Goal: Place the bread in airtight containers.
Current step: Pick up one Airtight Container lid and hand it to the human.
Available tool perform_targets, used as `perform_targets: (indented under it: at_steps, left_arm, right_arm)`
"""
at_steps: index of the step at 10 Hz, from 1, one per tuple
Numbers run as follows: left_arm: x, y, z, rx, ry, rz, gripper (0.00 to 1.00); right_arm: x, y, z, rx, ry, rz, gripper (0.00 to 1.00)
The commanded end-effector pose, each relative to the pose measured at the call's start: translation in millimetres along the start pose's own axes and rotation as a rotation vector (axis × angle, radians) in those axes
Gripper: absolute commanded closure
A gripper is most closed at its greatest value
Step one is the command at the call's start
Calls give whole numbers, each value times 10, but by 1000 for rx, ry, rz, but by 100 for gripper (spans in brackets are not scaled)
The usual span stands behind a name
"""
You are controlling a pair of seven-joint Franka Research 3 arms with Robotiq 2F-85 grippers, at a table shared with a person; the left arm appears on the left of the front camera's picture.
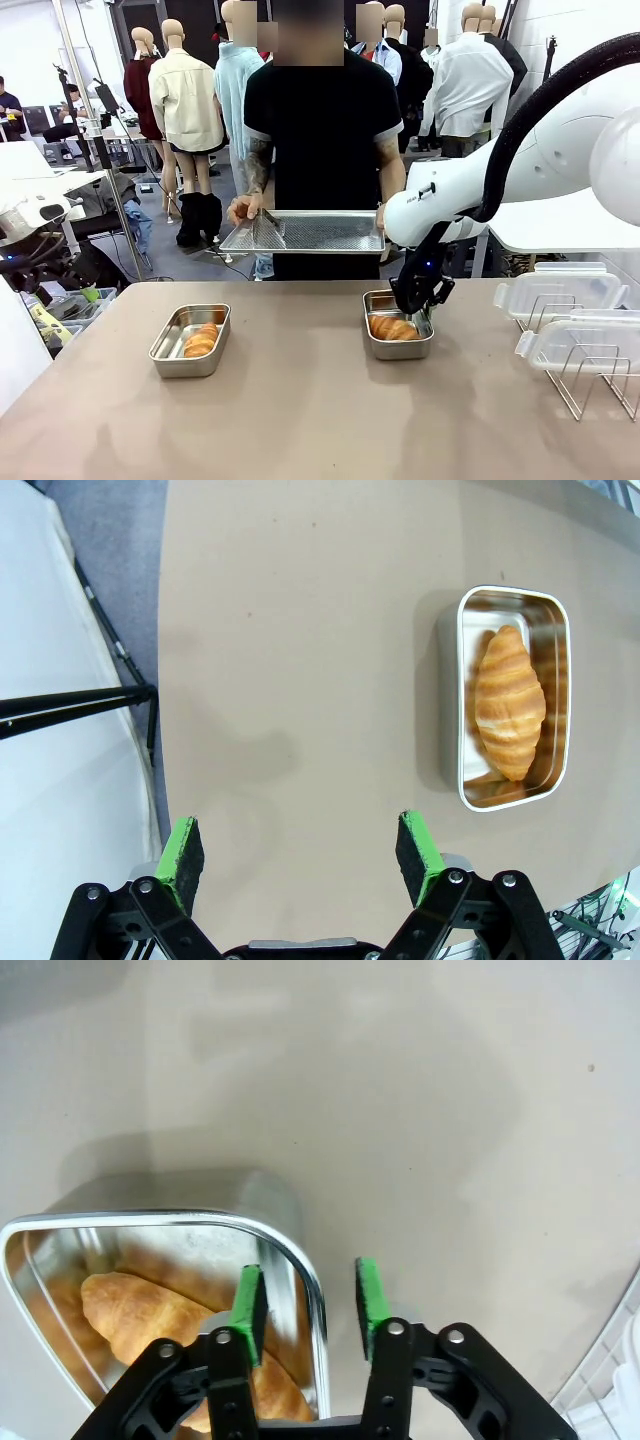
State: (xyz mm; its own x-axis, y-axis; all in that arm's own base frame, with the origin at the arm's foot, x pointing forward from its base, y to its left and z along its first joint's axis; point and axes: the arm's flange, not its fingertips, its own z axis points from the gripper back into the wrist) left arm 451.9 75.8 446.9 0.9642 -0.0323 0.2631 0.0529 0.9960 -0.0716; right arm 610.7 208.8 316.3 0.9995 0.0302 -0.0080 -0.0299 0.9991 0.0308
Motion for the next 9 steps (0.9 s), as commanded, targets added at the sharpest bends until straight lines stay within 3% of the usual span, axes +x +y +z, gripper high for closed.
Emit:
perform_targets:
  at_steps: [1, 3, 9]
  left_arm:
    - [-35, 2, 9, 15, -2, 12, 0]
    - [-35, 2, 9, 15, -2, 12, 0]
    - [-35, 2, 9, 15, -2, 12, 0]
  right_arm:
    - [27, 5, 25, -7, -12, -1, 0]
    - [-17, 23, 108, -20, 5, 20, 0]
    - [-624, -31, 756, -85, -50, 90, 0]
